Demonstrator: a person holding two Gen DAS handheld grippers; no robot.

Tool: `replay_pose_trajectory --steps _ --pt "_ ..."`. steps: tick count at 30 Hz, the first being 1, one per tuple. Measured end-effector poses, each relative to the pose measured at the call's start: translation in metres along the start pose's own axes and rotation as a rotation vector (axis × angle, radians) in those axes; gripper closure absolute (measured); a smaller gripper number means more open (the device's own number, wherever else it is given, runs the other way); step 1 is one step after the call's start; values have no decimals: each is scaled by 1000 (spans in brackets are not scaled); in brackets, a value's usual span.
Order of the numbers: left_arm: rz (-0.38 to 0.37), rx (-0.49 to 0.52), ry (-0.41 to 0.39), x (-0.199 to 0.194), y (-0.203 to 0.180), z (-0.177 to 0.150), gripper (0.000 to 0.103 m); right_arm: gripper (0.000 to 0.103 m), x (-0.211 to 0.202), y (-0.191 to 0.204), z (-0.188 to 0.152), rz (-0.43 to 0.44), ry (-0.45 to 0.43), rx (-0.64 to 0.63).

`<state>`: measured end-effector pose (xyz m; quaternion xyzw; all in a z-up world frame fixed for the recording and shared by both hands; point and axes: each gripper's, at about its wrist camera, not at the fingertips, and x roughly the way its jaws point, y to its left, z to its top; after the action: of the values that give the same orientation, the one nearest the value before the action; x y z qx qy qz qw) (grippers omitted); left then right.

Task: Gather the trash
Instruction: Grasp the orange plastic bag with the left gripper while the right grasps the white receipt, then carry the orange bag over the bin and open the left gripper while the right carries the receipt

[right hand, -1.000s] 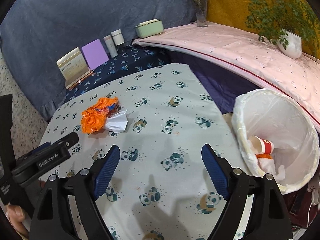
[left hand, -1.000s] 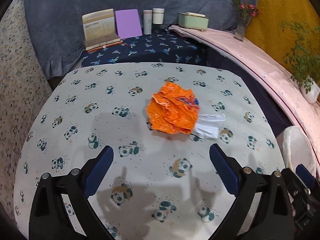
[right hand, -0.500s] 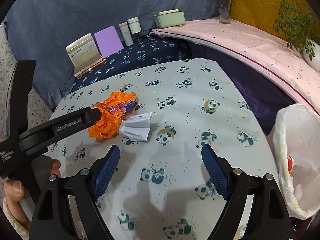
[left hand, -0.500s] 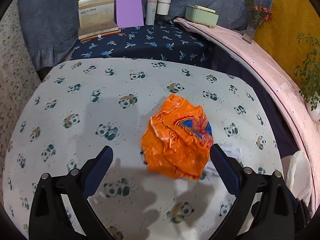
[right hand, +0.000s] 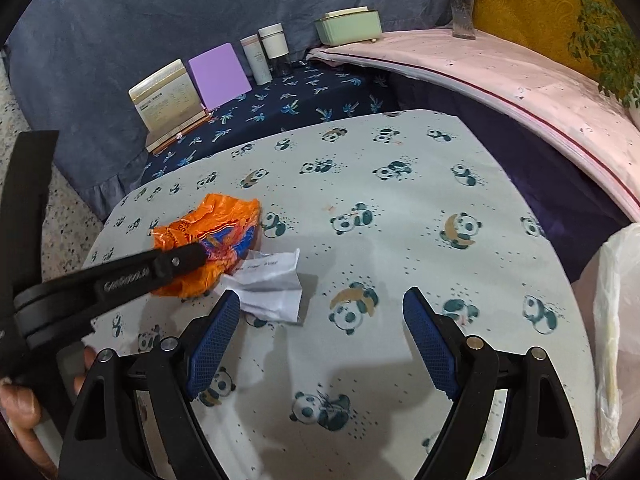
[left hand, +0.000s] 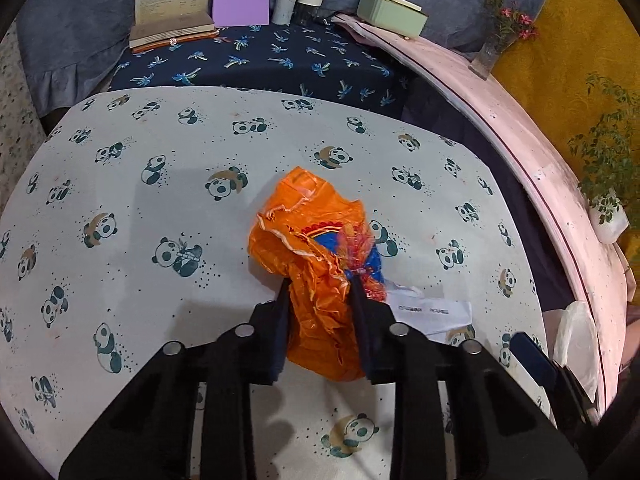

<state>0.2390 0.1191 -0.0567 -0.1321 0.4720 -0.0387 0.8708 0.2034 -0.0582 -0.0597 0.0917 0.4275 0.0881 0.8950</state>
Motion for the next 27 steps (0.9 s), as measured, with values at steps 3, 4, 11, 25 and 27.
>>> replay_pose_trajectory --steps 3,4,11,25,27 --pt "-8 -10 -5 -6 7 -5 80 26 7 6 1 27 6 -7" --pt "-10 -16 -4 -8 11 -7 80 27 10 8 2 33 9 -13" --pt "-10 -38 15 -8 26 -22 81 49 25 24 -5 112 64 -29" --pt "-21 -5 0 -40 13 -44 83 72 -22 24 -20 84 1 -49" --pt "-23 5 -5 -47 8 -48 83 72 -35 16 -21 71 -16 -27"
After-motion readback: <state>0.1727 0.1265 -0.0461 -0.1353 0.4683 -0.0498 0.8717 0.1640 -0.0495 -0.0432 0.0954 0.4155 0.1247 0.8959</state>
